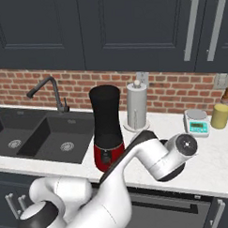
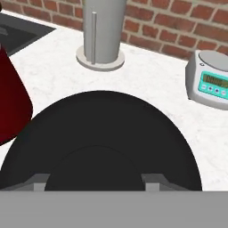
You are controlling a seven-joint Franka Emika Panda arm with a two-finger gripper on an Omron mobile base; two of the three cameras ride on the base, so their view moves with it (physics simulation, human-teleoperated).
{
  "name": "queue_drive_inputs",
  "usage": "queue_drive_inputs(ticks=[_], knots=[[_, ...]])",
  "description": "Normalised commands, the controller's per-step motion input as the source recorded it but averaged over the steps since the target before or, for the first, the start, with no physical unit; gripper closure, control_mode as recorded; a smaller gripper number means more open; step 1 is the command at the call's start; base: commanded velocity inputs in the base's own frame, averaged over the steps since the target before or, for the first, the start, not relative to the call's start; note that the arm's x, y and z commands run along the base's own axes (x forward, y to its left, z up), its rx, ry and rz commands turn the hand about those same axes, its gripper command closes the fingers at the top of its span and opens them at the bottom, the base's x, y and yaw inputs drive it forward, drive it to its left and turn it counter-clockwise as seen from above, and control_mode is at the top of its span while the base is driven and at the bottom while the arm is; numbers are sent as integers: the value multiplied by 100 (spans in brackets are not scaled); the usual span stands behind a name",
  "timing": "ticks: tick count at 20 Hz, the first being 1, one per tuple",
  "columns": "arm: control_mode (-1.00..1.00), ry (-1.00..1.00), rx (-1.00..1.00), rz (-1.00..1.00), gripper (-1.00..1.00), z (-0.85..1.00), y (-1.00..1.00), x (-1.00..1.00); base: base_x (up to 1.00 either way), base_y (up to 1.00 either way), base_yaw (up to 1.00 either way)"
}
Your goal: Close the lid blender by securely placing the lid on top.
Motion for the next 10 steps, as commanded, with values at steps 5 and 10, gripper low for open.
queue_drive_inputs(ticks=[5, 10], knots=[[-100, -5, 0, 0, 100, 100, 0, -32, 0, 0, 0], [-100, -1, 0, 0, 100, 98, 5, -29, 0, 0, 0]])
